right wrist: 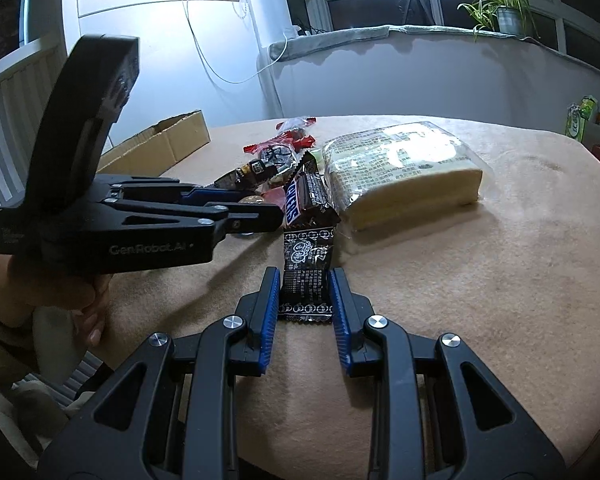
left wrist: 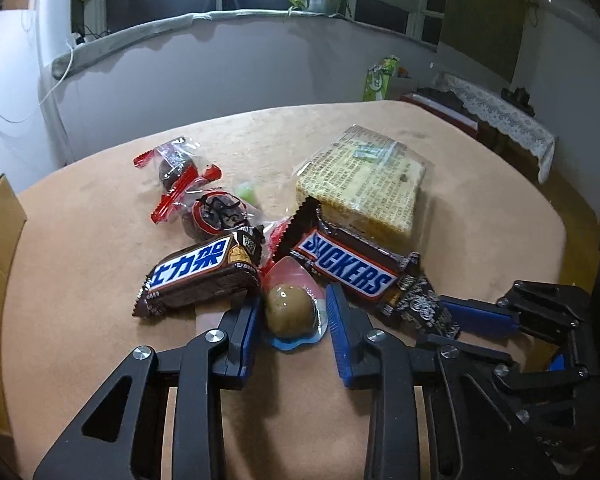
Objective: Organize snacks
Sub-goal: 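Grasp the kiwi candy with the left tool while the right tool grasps the black candy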
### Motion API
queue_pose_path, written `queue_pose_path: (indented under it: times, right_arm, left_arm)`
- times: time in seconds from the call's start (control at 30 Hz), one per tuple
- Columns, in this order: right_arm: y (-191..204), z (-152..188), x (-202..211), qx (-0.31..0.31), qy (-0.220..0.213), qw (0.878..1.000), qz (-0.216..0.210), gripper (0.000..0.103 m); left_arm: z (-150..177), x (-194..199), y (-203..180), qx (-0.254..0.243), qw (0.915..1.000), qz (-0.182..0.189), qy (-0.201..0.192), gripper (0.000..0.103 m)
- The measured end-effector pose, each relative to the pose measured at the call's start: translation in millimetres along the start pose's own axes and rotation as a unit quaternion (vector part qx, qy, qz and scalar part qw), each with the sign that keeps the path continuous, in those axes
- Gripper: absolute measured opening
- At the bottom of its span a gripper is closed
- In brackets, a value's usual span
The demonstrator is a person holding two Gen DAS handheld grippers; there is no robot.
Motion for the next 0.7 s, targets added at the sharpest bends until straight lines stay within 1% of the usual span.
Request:
queue_pose_path:
  times: [0.23,0.4,0.7]
  right_arm:
    - [3,-2,4,-0.004,-0.001,1.000,0.011,0.026]
    - [6,-7,15,-0.002,-0.010,1.000,0.025,0.026]
    - [13,-31,35,0.016,-0.032,0.998,0.051,0.026]
  left_arm:
    - [5,15,3,0.014,0.9997,0.019,-0.011,0.030]
    - [3,35,9,0.019,0.9990,0.025,-0.030,0.030]
    - [-6,72,30,0.035,0.9965,0.017,-0.074,0.030]
Point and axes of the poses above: each gripper's, at about its wrist camera, not at the fingertips, and x roughly against the way its jaws point, y to its left, z to its underside, the point moved 9 cm from there along -x, roughly the way its jaws point, and after that the axes turned 8 degrees about -z, right-handed, at the moved point
